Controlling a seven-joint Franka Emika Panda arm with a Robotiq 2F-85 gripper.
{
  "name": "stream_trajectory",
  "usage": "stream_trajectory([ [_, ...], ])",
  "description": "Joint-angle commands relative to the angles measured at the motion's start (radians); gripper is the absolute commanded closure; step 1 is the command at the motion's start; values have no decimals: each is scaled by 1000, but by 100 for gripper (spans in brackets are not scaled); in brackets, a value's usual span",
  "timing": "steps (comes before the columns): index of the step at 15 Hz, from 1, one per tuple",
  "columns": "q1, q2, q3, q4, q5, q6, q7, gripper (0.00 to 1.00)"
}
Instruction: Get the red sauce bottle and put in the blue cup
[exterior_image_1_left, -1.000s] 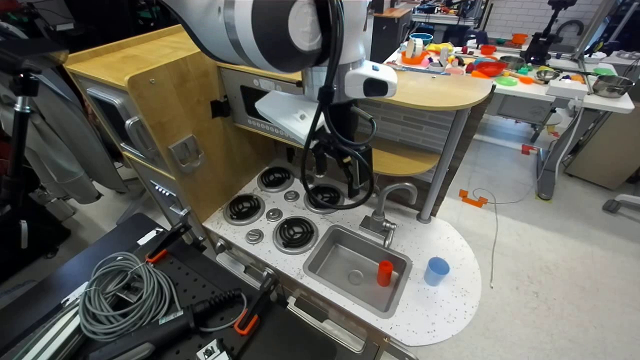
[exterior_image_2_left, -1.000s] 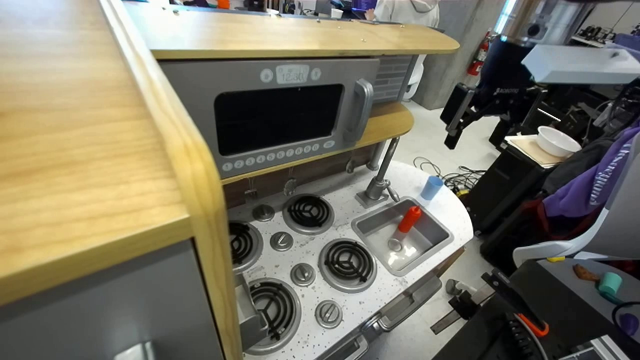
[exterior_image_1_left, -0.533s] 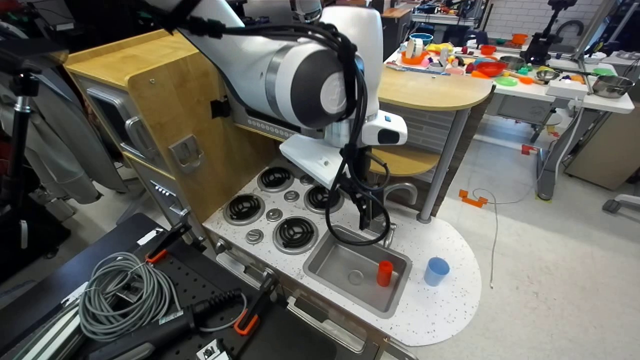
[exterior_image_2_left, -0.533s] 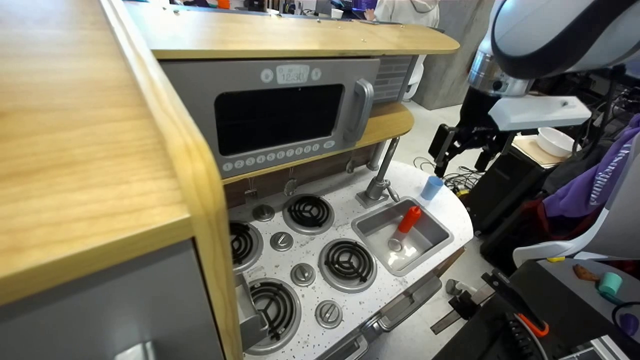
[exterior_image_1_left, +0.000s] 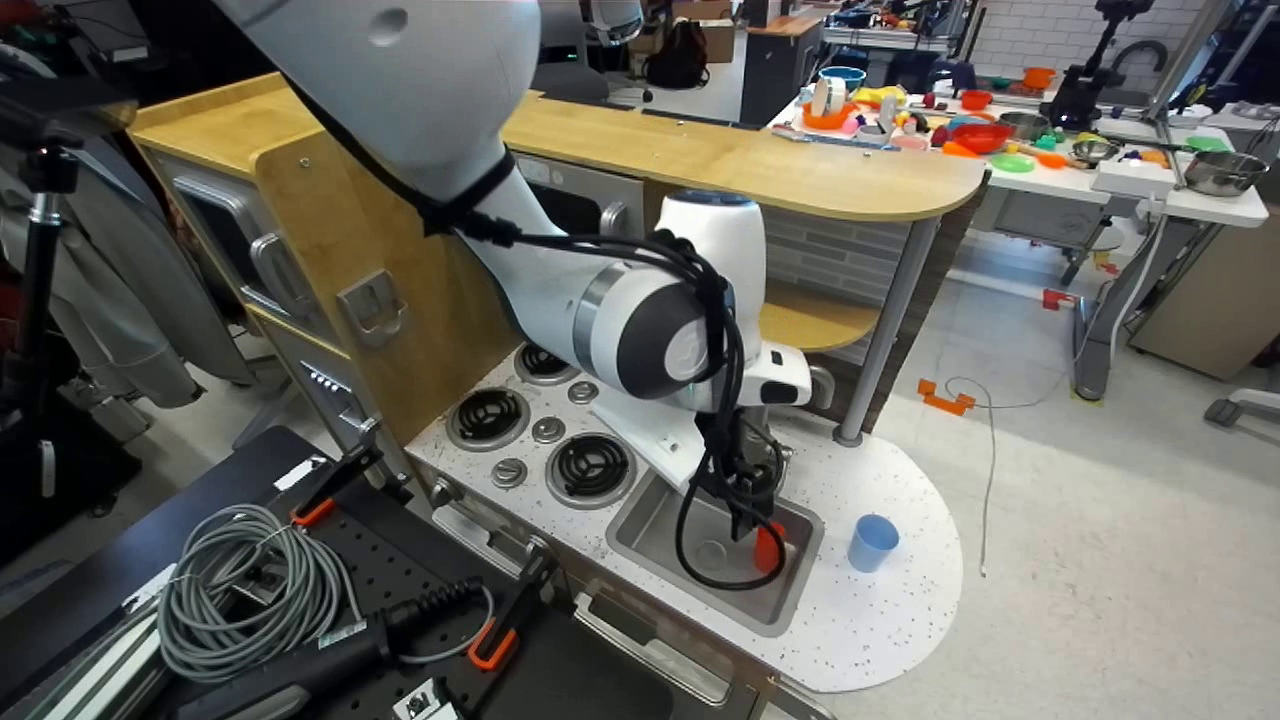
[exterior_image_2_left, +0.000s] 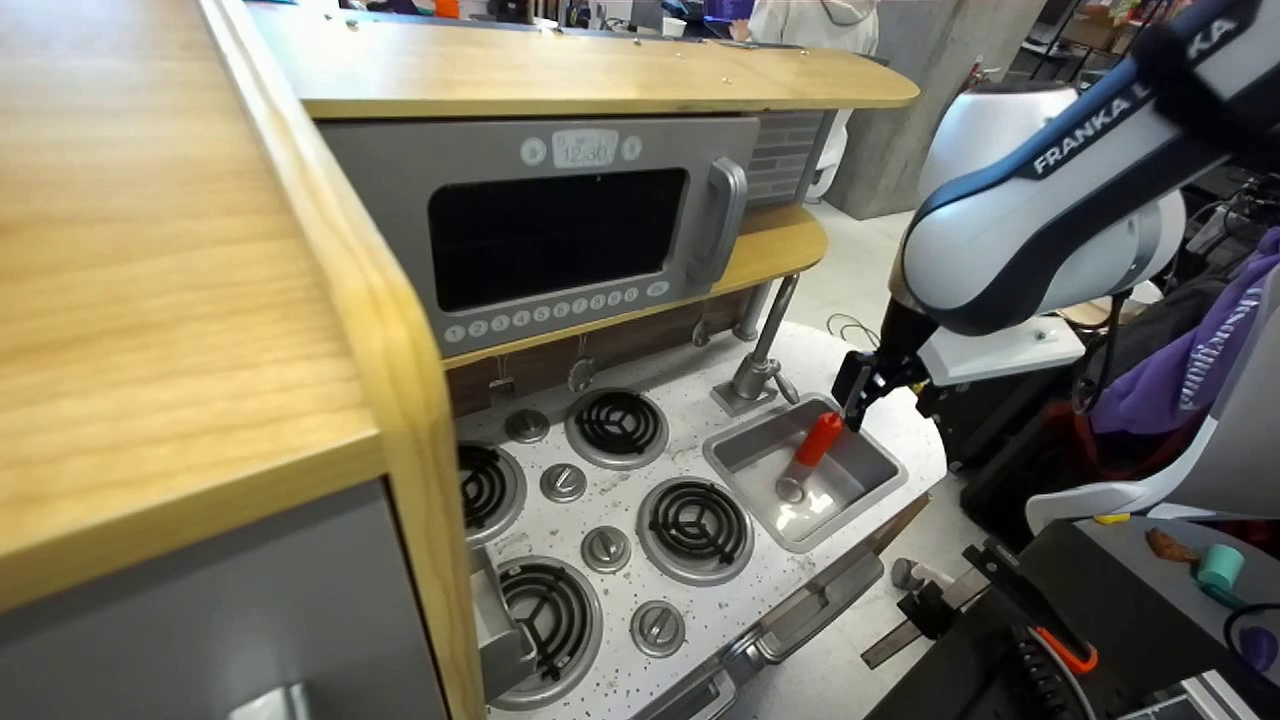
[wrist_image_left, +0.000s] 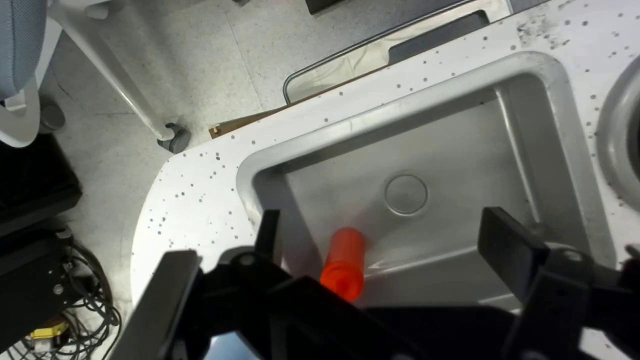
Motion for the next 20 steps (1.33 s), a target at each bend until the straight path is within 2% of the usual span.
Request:
stream_trajectory([
  [1,-1,149,-29,115,-6,55,-12,0],
  [8,-13,319,-43,278,-12,72,-73,0],
  [16,-18,420,-42,397,-34,140,-189,0],
  [20,-24,458,-36,454,-28,134,-219,0],
])
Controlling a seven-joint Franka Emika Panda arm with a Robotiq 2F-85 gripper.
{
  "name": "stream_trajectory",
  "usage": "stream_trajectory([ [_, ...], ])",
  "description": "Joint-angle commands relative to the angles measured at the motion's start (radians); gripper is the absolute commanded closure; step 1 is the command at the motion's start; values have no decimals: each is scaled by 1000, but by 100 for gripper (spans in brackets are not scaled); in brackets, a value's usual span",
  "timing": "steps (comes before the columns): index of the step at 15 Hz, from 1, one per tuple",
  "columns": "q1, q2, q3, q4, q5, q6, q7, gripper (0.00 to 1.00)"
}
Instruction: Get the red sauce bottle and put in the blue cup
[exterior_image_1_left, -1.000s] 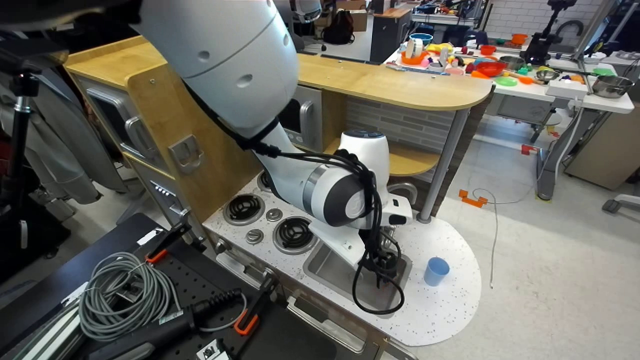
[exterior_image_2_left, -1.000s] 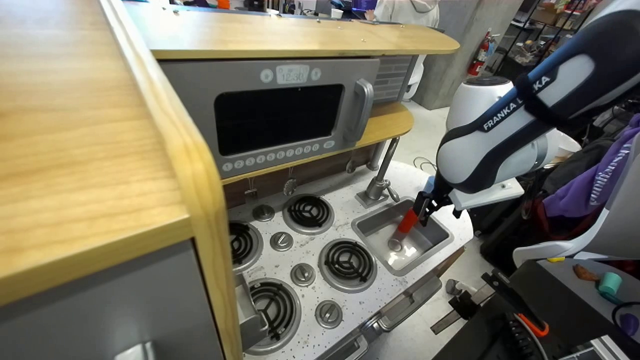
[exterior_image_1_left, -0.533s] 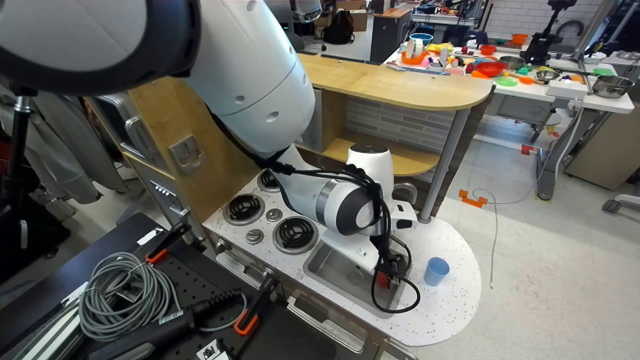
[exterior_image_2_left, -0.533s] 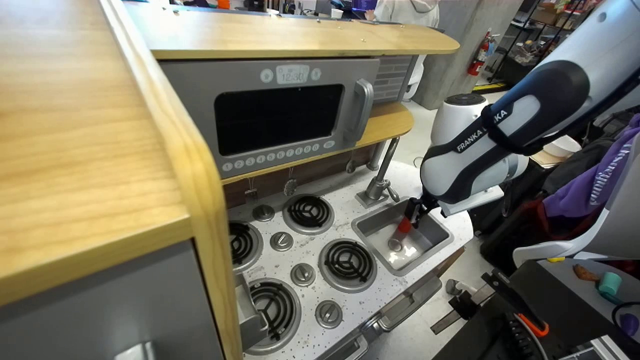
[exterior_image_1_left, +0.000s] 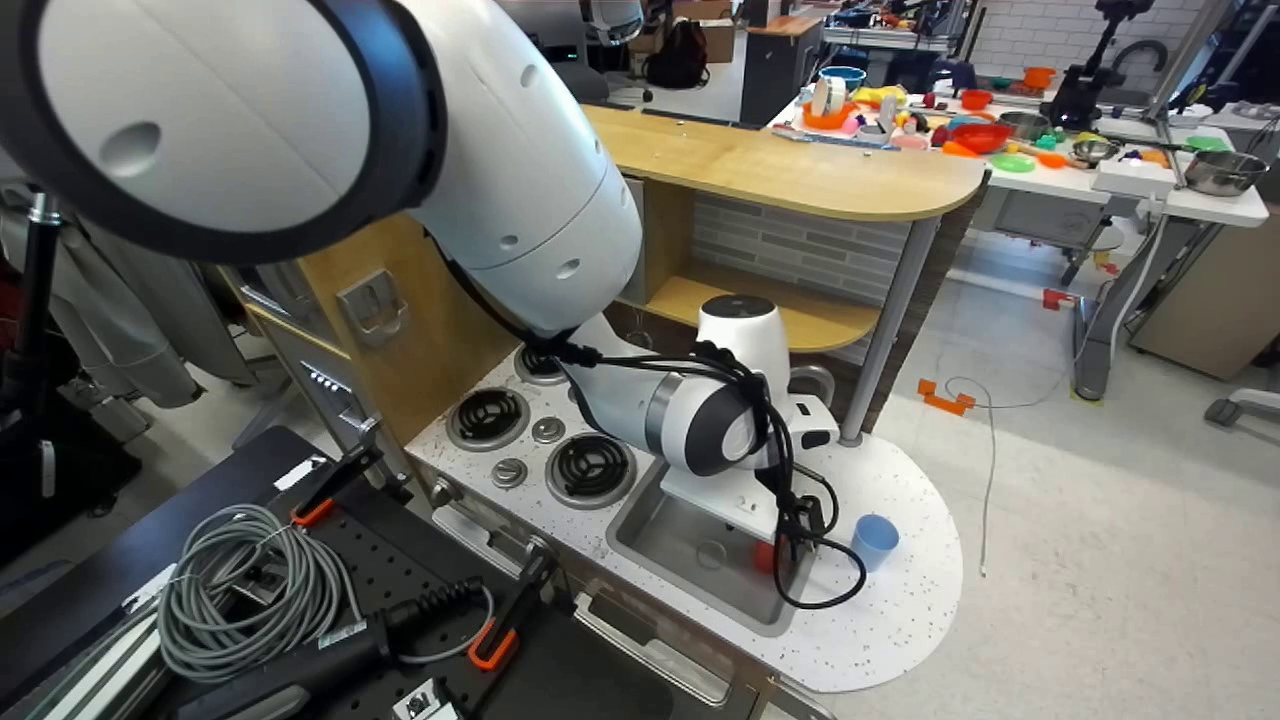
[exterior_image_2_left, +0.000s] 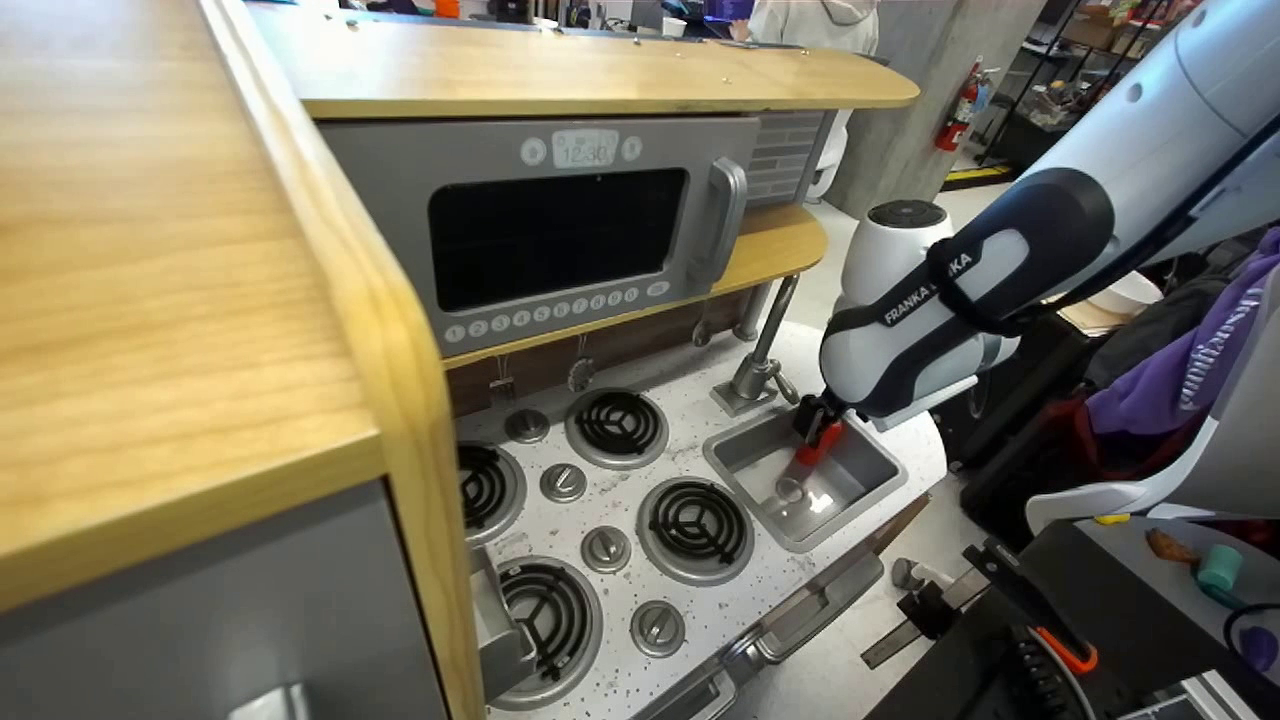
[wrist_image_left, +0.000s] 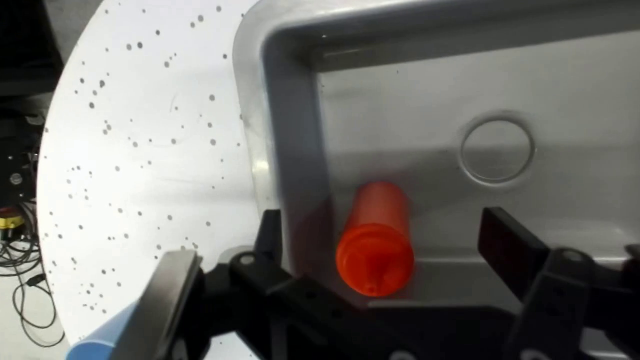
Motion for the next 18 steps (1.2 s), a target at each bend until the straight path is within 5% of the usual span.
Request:
stream_trajectory([
  [1,-23,55,10,80,-21,16,-28,0],
  [5,-29,87,16,134,-14,-10,-38,3],
  [6,-35,92,21,145,-12,-22,-43,27],
  [8,-38,105,23,166,-11,-32,-46,29],
  [15,-46,93,29,192,-8,-152,-56,84],
  [18,-66,37,47,152,-6,-212,-94,87],
])
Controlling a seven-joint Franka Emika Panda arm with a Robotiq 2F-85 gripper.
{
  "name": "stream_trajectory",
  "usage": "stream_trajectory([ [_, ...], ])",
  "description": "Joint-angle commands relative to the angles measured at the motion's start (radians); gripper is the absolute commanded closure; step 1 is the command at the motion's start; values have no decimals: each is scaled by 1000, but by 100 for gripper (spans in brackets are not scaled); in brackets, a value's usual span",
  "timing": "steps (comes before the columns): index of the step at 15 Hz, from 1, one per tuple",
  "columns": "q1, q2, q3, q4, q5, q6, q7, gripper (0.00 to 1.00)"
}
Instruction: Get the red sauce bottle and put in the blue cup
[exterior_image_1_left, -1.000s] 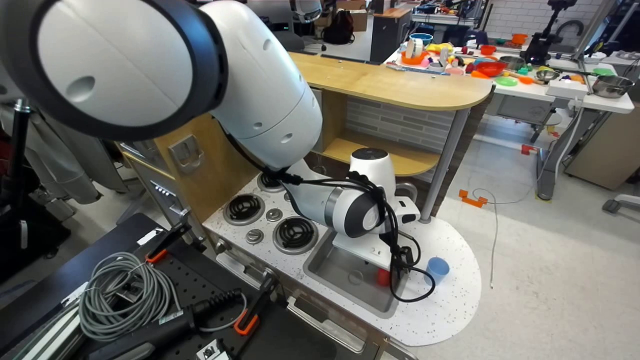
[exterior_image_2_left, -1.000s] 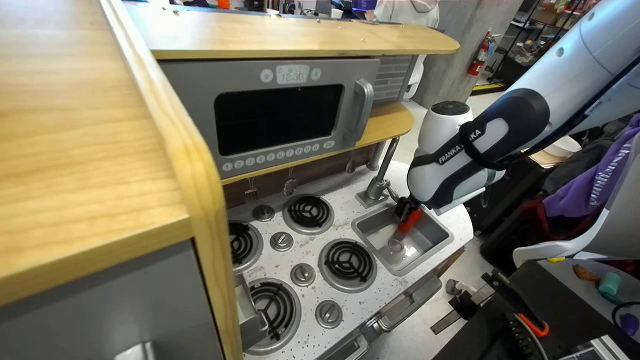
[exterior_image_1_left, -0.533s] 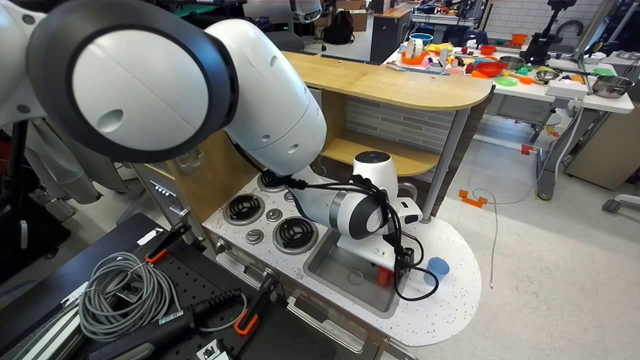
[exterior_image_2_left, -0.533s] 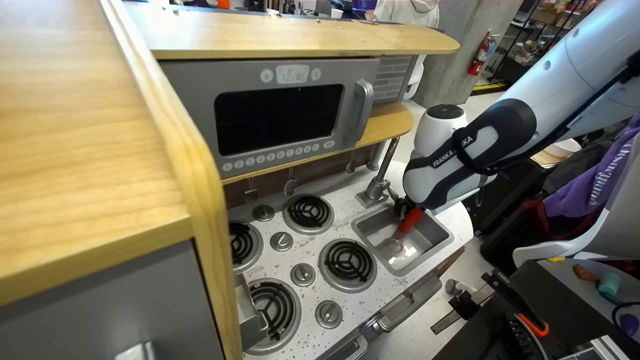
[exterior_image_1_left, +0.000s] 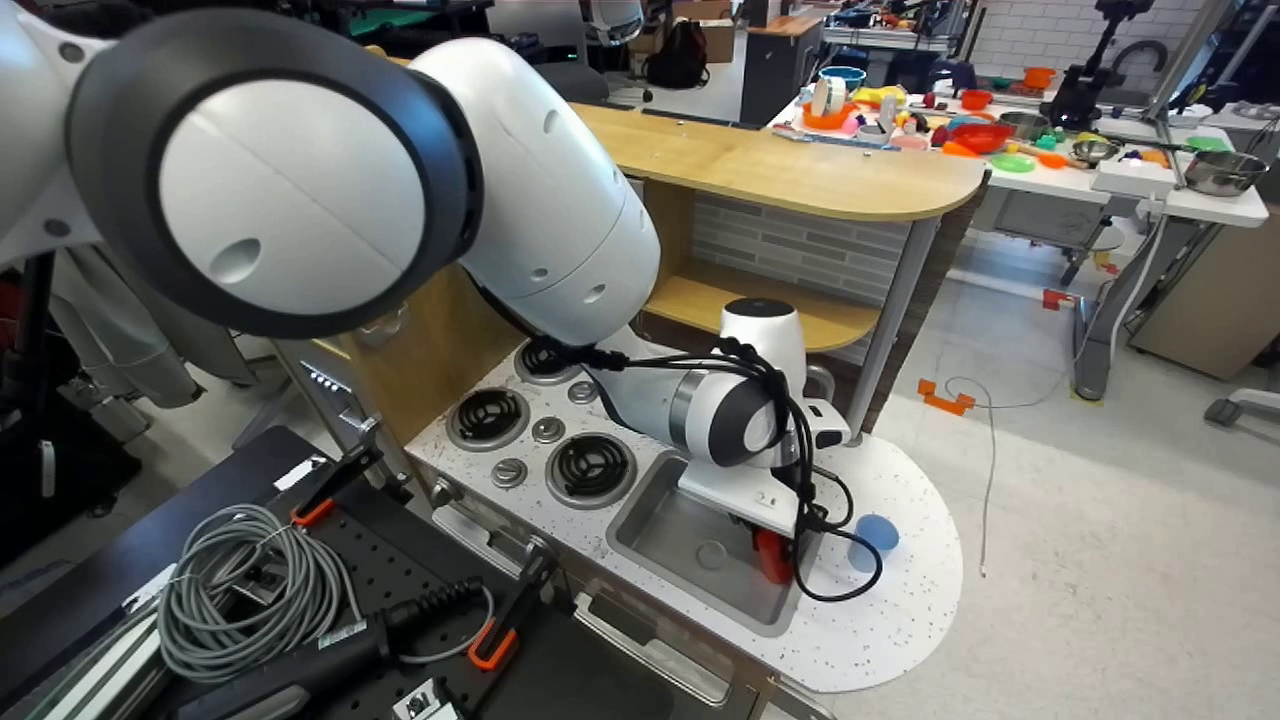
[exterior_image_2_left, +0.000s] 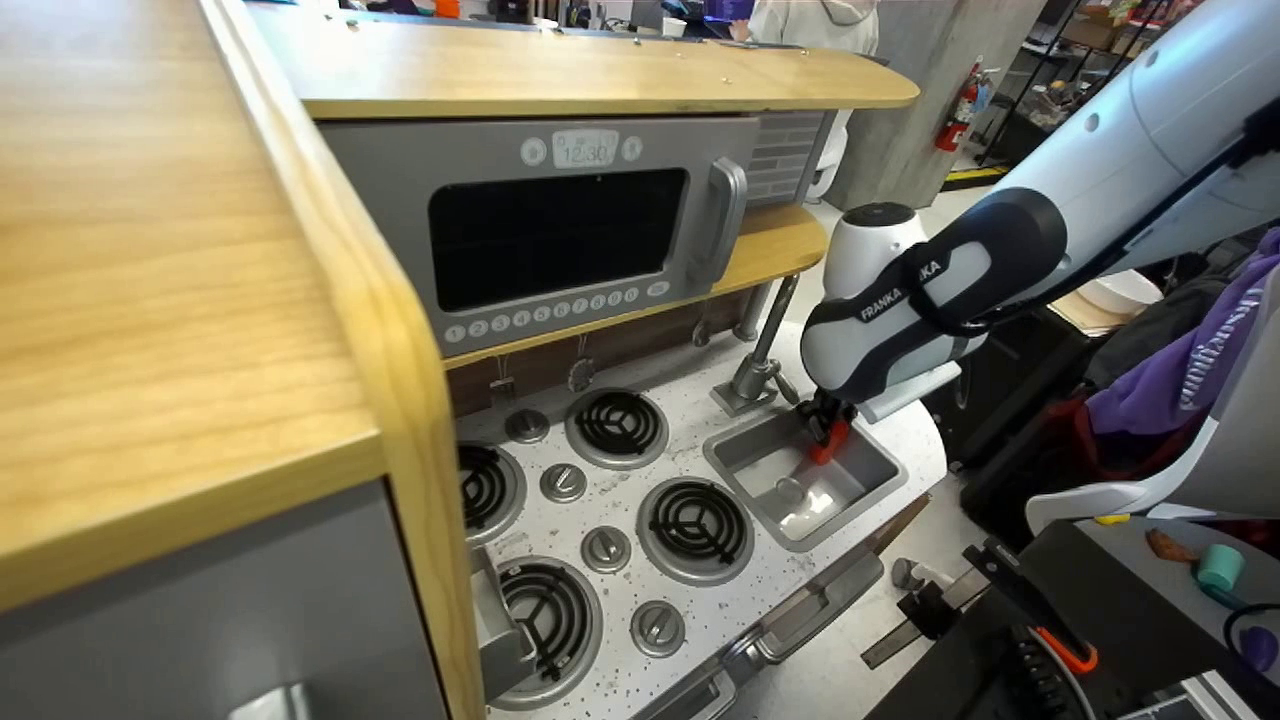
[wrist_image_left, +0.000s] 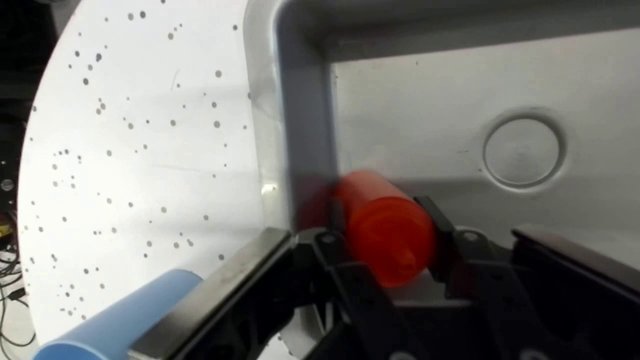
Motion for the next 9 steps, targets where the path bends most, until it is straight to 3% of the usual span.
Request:
stream_trajectory([
  [1,-55,-78,46,-37,-5,-71,-73,87],
  [5,-125,-218,91,-139,28,-78,-128,87],
  [9,-186,-309,112,-160,69,-137,-141,87],
])
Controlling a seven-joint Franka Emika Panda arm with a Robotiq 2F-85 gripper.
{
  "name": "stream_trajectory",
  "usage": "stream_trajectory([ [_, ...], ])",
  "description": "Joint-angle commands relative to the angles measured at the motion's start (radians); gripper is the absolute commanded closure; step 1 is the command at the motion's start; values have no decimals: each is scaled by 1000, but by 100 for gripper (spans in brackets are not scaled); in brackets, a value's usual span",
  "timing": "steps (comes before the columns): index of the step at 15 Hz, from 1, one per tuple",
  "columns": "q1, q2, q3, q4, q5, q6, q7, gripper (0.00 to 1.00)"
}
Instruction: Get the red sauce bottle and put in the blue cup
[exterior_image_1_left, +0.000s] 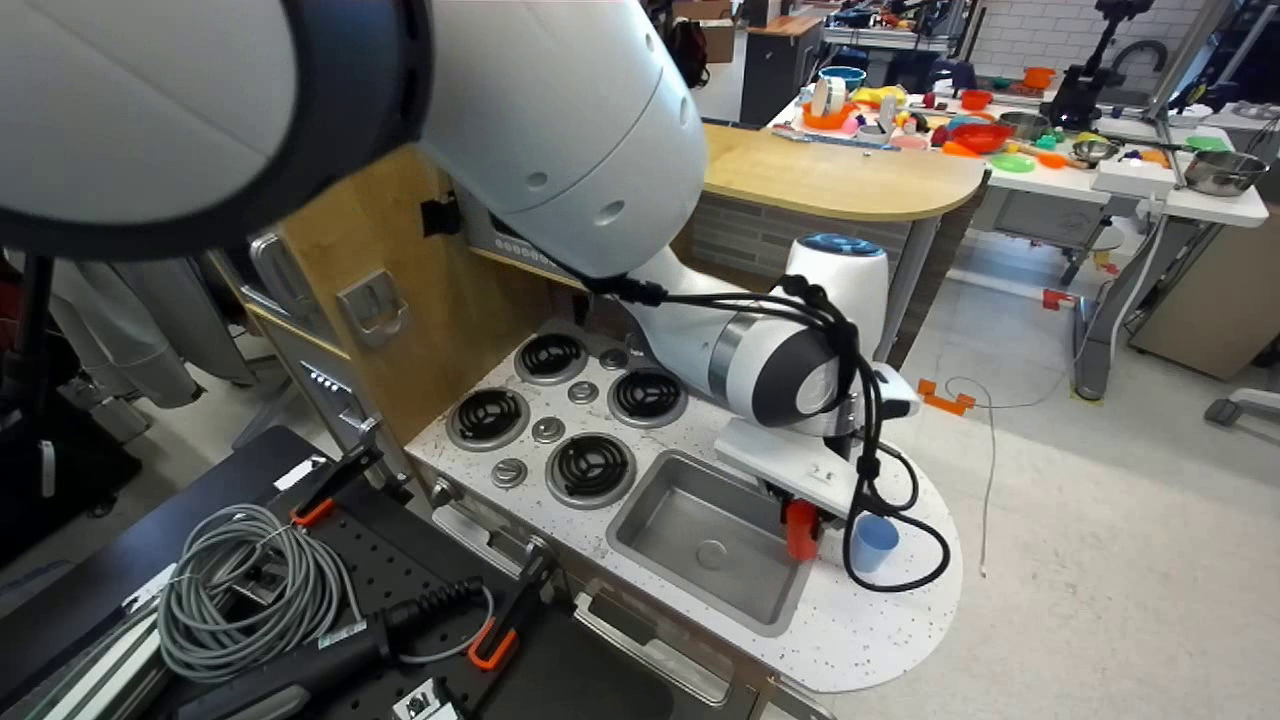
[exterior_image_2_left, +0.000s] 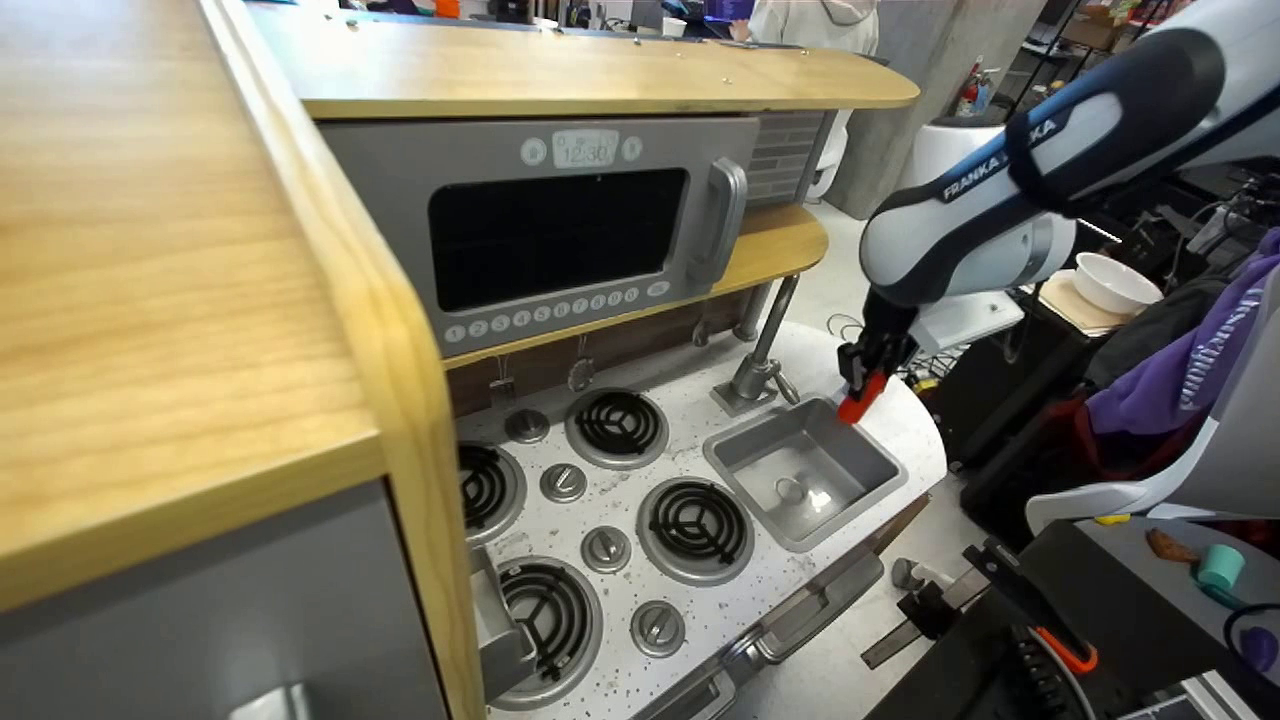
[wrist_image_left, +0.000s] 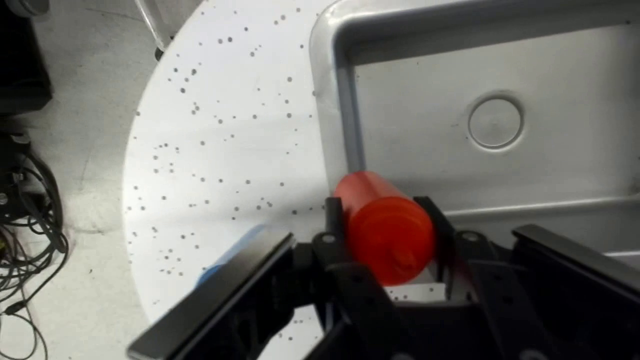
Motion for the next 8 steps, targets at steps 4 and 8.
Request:
stream_trajectory([
  [4,-115,-137,37,-19,87,-114,-55,87],
  [8,-130,-118,37,35,143,-142,-21,87],
])
